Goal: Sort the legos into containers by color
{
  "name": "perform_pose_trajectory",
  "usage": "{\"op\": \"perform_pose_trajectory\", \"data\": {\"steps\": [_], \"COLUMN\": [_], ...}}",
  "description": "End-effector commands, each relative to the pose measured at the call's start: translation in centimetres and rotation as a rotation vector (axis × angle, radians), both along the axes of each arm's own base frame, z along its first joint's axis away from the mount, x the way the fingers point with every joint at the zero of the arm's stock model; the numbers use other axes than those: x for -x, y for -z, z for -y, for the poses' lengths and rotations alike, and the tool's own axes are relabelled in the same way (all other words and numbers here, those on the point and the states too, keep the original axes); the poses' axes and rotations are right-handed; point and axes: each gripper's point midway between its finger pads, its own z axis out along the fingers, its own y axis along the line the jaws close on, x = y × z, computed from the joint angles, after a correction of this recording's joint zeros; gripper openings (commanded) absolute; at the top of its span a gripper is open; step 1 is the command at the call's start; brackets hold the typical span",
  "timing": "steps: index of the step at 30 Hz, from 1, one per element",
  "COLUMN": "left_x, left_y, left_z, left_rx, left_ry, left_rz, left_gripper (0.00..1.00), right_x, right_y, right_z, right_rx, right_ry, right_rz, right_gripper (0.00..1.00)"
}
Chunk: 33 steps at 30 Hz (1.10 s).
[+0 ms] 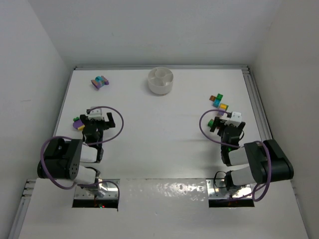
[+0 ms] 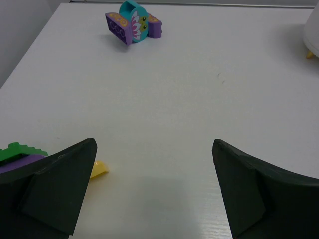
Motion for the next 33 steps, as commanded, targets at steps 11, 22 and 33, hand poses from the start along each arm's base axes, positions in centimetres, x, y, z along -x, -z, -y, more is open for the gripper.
{"op": "perform_pose_trajectory", "data": {"steps": [11,22,33], "left_x": [-2.7,-9.8,-5.4], "left_y": [-2.2,-23.7,-16.4], "left_z": [4.5,4.4,7.0], "left_rx": [-0.098,-0.402,-0.307], "left_ry": [0.320,0.381,0.558], "left_rz": [-0.118,0.050,-0.181], "left_gripper": [1.00,1.00,1.00], "right_x": [-2.4,-3.6,-5.2], "right_y": [-8.4,-11.7,-5.5], "right_z": [-4.5,-4.7,-3.4], "right_rx": [0.069,0.159,0.249], "right_ry": [-0.325,-0.409,-0.435], "right_rz": [-0.219,-0.407,-0.611], "right_gripper": [0.99,0.87,0.52]}}
